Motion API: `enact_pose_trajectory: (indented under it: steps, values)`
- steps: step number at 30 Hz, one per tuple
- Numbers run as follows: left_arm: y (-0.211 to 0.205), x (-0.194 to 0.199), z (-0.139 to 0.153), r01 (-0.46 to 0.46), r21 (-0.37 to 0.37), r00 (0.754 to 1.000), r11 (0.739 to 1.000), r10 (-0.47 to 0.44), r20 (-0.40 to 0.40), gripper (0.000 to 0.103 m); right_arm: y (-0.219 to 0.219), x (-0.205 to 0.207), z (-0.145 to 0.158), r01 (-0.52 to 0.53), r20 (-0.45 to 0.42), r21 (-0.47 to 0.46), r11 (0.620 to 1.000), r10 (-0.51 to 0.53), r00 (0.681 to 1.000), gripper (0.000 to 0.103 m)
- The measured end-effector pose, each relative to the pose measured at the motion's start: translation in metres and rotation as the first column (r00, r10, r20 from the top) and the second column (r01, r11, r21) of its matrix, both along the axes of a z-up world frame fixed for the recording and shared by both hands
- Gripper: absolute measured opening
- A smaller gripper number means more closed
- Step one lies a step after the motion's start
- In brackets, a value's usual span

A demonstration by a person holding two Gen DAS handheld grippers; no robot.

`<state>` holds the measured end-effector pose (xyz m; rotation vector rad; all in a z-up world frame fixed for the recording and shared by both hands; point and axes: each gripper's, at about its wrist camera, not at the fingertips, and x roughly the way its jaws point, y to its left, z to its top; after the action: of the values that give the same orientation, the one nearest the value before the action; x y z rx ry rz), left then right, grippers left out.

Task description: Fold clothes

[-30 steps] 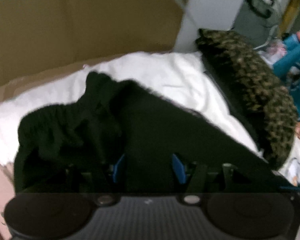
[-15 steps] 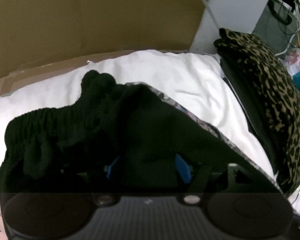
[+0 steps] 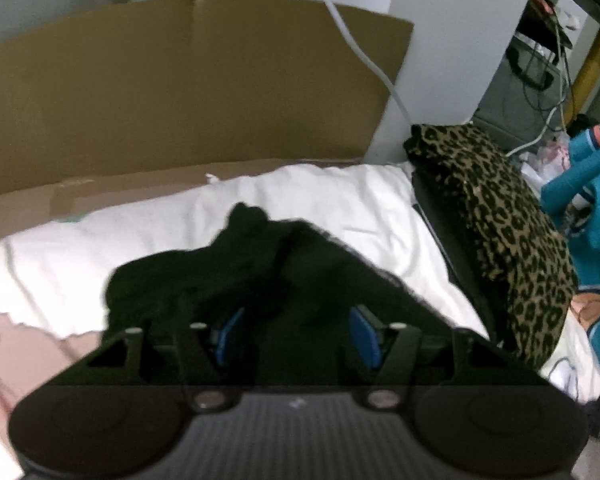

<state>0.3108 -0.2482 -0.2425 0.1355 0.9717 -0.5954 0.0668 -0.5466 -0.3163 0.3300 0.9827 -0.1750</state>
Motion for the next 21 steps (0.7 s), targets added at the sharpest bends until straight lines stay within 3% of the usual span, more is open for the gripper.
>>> enact_pose_trajectory:
  steps: [6, 15, 16, 20, 21]
  values:
    - [0.049, -0.019, 0.001, -0.051, 0.025, 0.999, 0.998, 0.051, -0.017, 0.062, -0.016, -0.016, 0.016, 0.066, 0.049, 0.024, 0.998, -0.067, 0.997, 0.007]
    - [0.115, -0.026, -0.011, -0.147, 0.031, 0.986, 0.989, 0.149, -0.075, 0.063, -0.012, -0.023, 0.027, 0.068, 0.068, 0.029, 0.997, -0.07, 0.995, 0.007]
    - [0.118, -0.026, -0.015, -0.152, 0.032, 0.984, 0.988, 0.154, -0.084, 0.064, -0.01, -0.023, 0.027, 0.065, 0.062, 0.023, 0.998, -0.066, 0.996, 0.009]
    - [0.127, -0.02, -0.033, -0.163, -0.013, 0.976, 0.987, 0.159, -0.146, 0.065, -0.007, -0.024, 0.021, 0.061, 0.039, -0.003, 0.998, -0.06, 0.997, 0.035]
    - [0.127, -0.019, -0.038, -0.162, -0.02, 0.975, 0.987, 0.157, -0.157, 0.065, -0.006, -0.024, 0.02, 0.059, 0.035, -0.009, 0.998, -0.059, 0.998, 0.036]
